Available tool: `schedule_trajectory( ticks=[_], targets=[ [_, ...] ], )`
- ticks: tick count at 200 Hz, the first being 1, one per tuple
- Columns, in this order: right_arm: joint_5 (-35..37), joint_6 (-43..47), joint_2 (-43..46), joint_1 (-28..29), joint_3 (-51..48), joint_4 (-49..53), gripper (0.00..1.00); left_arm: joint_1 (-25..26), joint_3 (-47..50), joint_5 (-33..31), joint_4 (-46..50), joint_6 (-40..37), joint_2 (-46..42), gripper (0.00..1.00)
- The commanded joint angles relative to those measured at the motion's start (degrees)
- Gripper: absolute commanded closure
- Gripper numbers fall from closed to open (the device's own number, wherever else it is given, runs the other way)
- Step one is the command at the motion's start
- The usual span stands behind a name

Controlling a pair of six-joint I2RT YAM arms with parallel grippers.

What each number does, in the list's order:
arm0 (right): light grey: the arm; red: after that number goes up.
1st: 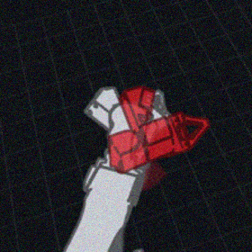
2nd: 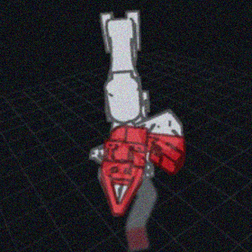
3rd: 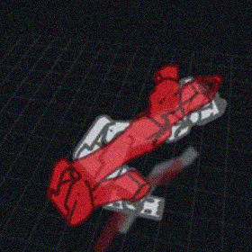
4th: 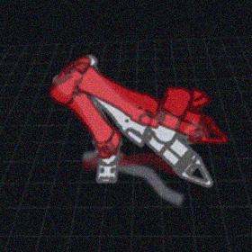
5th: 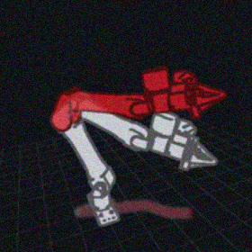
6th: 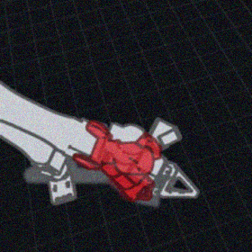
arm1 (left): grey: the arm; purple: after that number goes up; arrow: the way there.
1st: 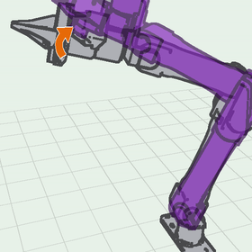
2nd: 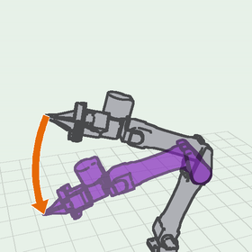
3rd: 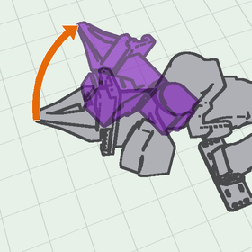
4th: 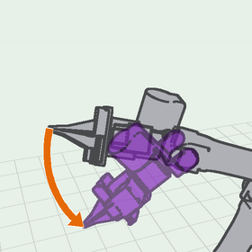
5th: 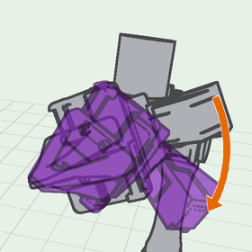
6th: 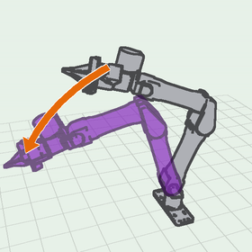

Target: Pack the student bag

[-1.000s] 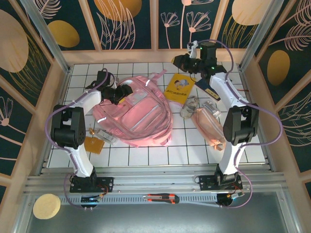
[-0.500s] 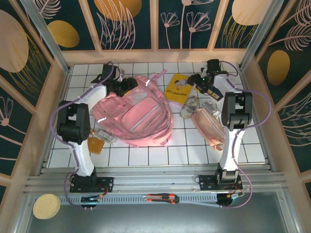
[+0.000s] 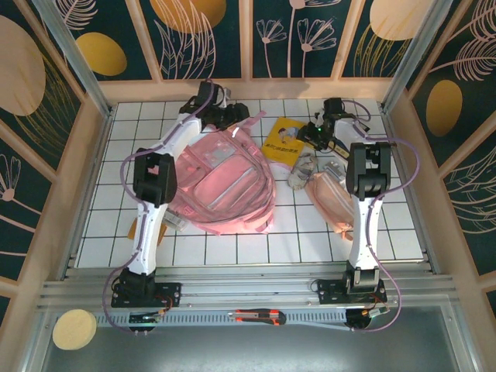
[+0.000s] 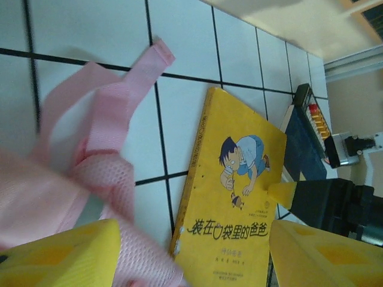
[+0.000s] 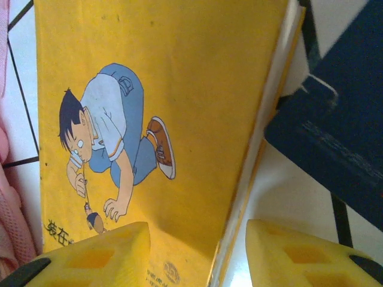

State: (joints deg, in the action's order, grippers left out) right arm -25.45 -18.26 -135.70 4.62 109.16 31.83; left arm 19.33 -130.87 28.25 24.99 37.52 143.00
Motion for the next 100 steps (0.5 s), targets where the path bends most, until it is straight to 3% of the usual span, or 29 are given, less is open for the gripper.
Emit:
schedule_trajectory(
  ticks=[1, 27, 40, 65, 100],
  targets=[
    [2.27, 1.44, -2.08, 1.71, 3.15, 3.35, 0.55, 1.34, -12.2, 0.55, 8.78, -1.25, 7.98, 0.33],
    [3.12, 0.97, -2.99, 2.43, 3.95, 4.02, 0.56, 1.89, -32.51, 1.3, 16.46, 0.09, 19.68, 0.33],
    [3.77, 0.82, -3.3, 2.64, 4.12, 4.18, 0.67, 1.94, -41.18, 2.11, 18.98, 1.72, 25.02, 0.34],
    [5.3, 0.75, -3.61, 3.09, 4.34, 4.28, 1.0, 2.33, -39.49, 1.14, 21.08, -0.63, 24.65, 0.34],
    [5.53, 1.39, -2.15, 4.28, 2.93, 2.06, 1.0, 2.32, -39.87, -1.29, 24.31, -3.91, 23.48, 0.34]
  ],
)
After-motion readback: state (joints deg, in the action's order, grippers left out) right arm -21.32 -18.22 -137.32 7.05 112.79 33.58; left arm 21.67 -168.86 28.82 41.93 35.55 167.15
